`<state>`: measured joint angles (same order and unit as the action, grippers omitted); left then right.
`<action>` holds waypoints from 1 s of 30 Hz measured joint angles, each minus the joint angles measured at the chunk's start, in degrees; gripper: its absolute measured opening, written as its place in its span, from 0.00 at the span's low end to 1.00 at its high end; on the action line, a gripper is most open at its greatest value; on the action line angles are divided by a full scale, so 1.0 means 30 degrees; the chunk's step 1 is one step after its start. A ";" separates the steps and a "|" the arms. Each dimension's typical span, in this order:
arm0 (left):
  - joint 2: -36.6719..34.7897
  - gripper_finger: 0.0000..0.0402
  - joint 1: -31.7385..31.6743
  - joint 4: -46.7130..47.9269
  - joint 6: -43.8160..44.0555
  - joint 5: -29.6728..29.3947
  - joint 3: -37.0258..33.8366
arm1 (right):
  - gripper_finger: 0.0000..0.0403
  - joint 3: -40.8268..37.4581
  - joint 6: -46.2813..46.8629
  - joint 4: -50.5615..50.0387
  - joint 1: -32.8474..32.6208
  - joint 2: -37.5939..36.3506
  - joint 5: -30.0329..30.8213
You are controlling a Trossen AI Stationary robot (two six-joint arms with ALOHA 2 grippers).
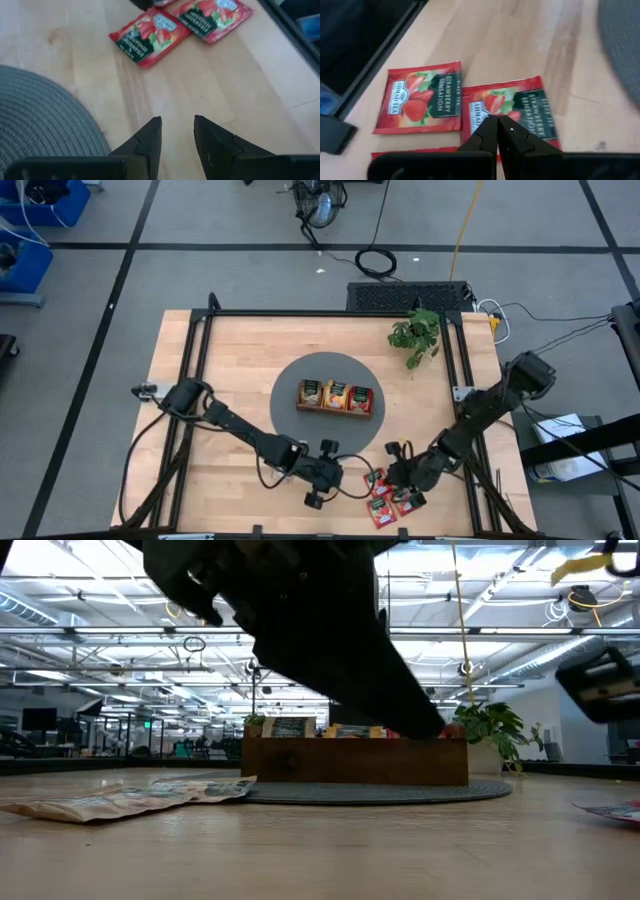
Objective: Pick & Place Tea
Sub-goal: Put the red tea bag into the right compartment of the wooden organizer
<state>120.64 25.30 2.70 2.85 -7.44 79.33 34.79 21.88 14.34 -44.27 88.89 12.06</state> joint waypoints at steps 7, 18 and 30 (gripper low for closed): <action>0.0000 0.30 -0.0015 0.0037 -0.0048 -0.0007 -0.0007 | 0.00 0.0007 -0.0034 0.0202 0.1156 0.1108 -0.1776; 0.0000 0.30 -0.0224 -0.1041 0.2091 0.0059 -0.0015 | 0.00 0.0080 -0.1119 0.4161 0.3264 0.4206 -0.2545; 0.0561 0.30 -0.1107 0.0677 0.5166 0.0052 -0.0036 | 0.00 -0.0015 -0.3725 0.6512 0.3459 0.4671 0.1469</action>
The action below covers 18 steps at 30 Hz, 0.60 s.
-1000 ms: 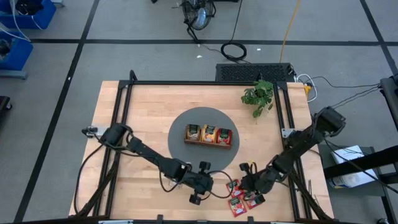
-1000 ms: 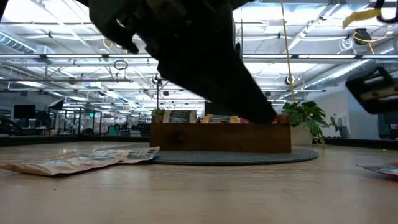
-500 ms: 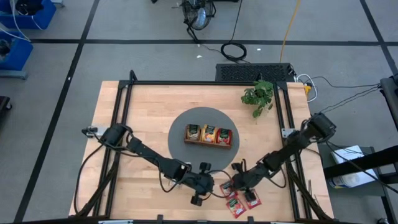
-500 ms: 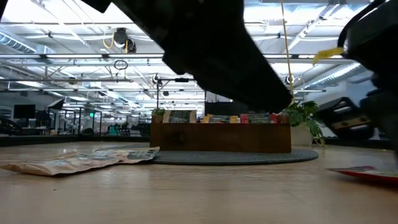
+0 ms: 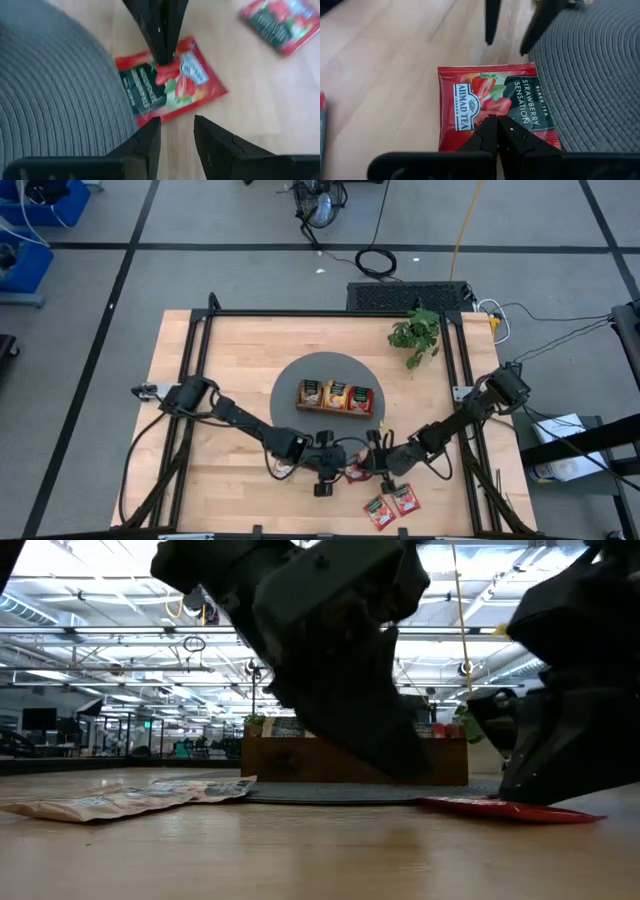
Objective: Pick & Place Tea
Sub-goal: Put the red tea bag into the right compartment of the wooden organizer
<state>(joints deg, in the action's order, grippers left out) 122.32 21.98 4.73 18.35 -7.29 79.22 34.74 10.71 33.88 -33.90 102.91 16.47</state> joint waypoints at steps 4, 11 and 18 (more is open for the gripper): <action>-0.0009 0.30 -0.0037 -0.0091 -0.0046 -0.0054 0.0022 | 0.00 0.0189 -0.0497 0.0156 -0.0551 -0.0544 -0.0153; -0.0007 0.30 -0.0096 -0.0087 0.0436 -0.0218 0.0022 | 0.00 0.0204 -0.0308 0.0476 -0.0661 -0.0653 -0.1523; -0.0007 0.30 -0.0163 -0.0142 0.0568 -0.0249 0.0022 | 0.00 0.0219 0.0229 -0.0022 -0.0566 -0.0223 -0.1515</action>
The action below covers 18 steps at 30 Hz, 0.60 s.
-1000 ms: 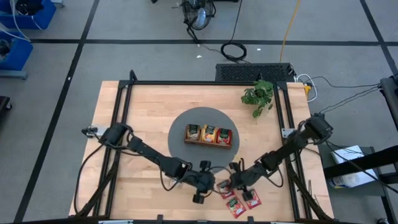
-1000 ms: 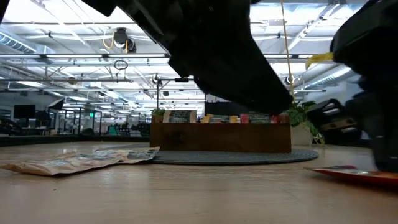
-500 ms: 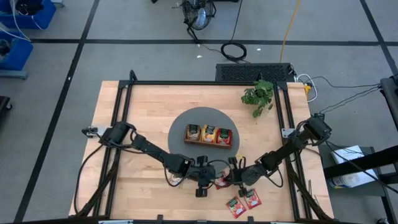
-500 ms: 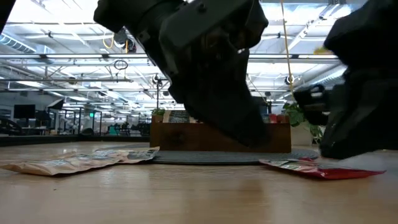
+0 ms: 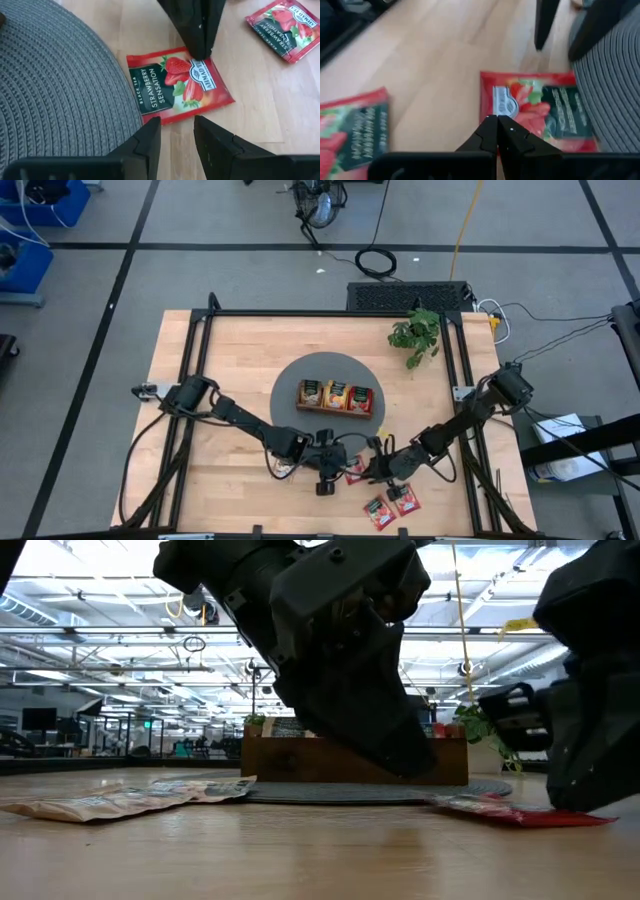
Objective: Pick & Place Tea
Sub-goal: Put the red tea bag into the right compartment of the wooden organizer
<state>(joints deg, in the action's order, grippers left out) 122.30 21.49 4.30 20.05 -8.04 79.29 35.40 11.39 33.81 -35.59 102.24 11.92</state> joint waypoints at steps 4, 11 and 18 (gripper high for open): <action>0.0000 0.30 -0.0020 -0.0047 0.0000 -0.0158 0.0000 | 0.00 0.0035 0.0330 0.0367 0.0049 0.0671 0.0036; 0.0000 0.30 -0.0013 0.0151 0.0334 -0.0275 0.0000 | 0.00 0.0051 0.1000 0.0278 0.0522 0.1273 -0.1003; 0.0000 0.30 0.0001 0.1764 0.1718 -0.0270 0.0000 | 0.00 0.0029 0.1808 0.0052 0.0743 0.2202 -0.1035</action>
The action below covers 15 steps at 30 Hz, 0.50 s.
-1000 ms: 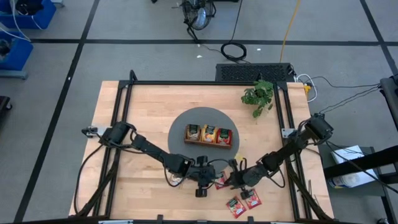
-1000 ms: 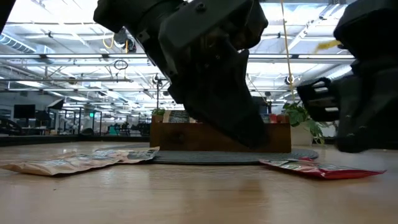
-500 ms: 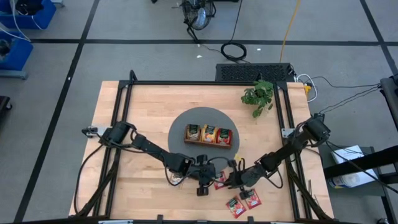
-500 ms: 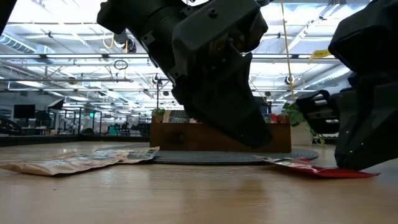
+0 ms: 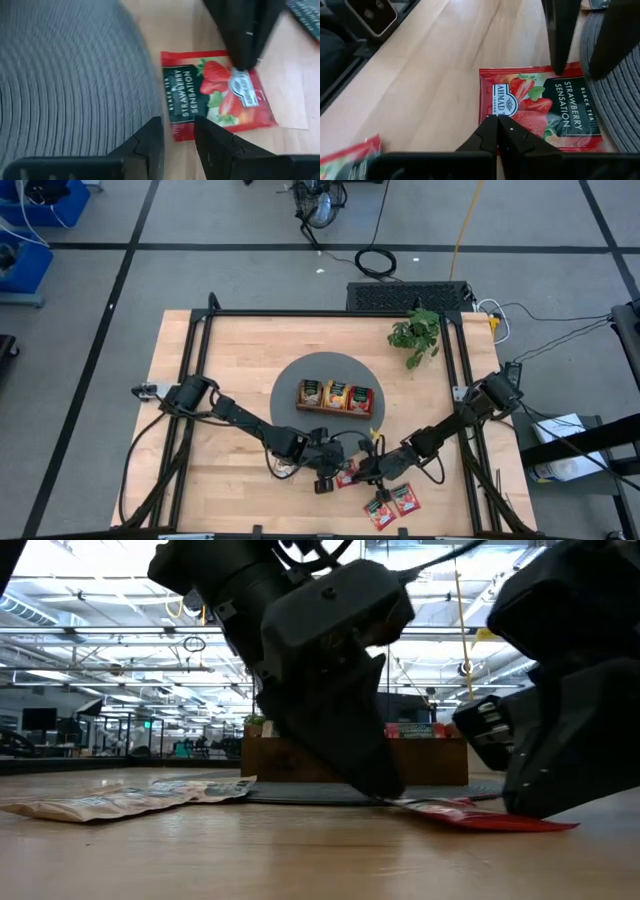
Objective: Pick & Place Tea
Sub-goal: Put the red tea bag into the right compartment of the wooden organizer
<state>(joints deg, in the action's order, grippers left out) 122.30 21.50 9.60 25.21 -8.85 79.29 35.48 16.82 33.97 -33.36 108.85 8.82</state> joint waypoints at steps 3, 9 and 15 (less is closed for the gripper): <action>0.0000 0.30 -0.0022 0.0331 0.1031 0.0475 0.0000 | 0.00 -0.0003 0.0030 -0.0051 0.0015 0.0128 -0.0007; -0.0007 0.37 -0.0051 0.0302 0.1523 0.3112 0.0000 | 0.00 -0.0022 0.0038 -0.0051 0.0015 0.0128 -0.0029; -0.0036 0.53 -0.0142 0.0421 0.2922 0.4757 0.0023 | 0.00 -0.0340 0.0144 -0.0028 0.0007 0.0134 -0.0036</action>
<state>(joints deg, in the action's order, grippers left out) 122.19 21.07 10.86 33.98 5.43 79.35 34.46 17.25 33.89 -33.34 109.25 8.71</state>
